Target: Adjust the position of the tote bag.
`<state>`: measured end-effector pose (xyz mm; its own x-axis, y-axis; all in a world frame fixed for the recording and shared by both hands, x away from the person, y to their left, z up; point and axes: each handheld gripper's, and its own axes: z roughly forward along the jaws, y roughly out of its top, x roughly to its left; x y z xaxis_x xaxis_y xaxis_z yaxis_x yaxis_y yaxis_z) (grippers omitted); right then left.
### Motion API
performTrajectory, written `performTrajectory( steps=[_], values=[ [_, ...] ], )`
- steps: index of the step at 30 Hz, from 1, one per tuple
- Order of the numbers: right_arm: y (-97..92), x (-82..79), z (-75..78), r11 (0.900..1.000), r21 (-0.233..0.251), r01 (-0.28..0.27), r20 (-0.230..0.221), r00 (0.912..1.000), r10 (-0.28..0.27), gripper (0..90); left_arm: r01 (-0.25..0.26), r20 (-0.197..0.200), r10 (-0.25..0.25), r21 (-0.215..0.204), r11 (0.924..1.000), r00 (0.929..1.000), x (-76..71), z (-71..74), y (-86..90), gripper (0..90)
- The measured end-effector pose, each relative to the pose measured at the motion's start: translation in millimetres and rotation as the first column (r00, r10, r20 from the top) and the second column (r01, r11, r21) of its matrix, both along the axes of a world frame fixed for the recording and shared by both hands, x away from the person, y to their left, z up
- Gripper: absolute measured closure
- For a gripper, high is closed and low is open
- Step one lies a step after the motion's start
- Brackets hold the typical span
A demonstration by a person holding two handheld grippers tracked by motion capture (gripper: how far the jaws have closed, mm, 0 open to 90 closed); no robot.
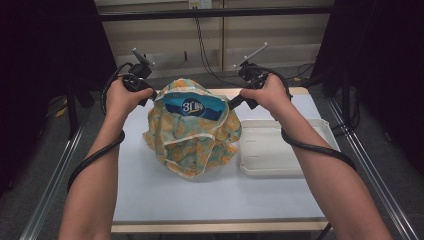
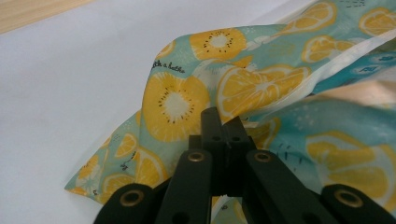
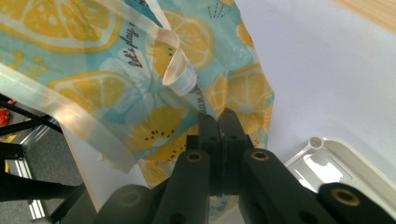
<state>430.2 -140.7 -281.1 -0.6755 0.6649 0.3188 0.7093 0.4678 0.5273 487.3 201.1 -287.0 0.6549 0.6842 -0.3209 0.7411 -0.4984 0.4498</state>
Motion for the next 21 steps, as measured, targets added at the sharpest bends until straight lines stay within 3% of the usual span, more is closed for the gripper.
performTrajectory(
  steps=[4, 8, 11, 21],
  values=[
    [1.0, -3.2, -1.4, 0.9998, -0.011, -0.016, -0.001, 0.9999, 0.016, 90.0, -0.011, -0.005, 0.011, -0.005, 0.9999, 0.9999, -3.5, 1.0, 1.5, 90.0],
    [2.0, -5.6, -3.0, 0.9997, -0.010, -0.023, -0.003, 0.9997, 0.023, 90.0, -0.016, 0.023, 0.016, -0.004, 0.9999, 0.9996, -6.7, 3.6, 5.7, 88.3],
    [1.2, -7.8, -4.2, 0.9996, -0.021, -0.021, -0.002, 0.9998, 0.021, 90.0, -0.020, 0.056, 0.020, 0.003, 0.9998, 0.9982, -10.4, 8.1, 9.6, 78.9],
    [-3.0, -12.5, -8.9, 0.9993, -0.031, -0.020, -0.011, 0.9997, 0.019, 90.0, -0.031, 0.093, 0.032, -0.018, 0.9994, 0.9951, -26.6, 21.4, 26.4, 68.3]
  ],
)
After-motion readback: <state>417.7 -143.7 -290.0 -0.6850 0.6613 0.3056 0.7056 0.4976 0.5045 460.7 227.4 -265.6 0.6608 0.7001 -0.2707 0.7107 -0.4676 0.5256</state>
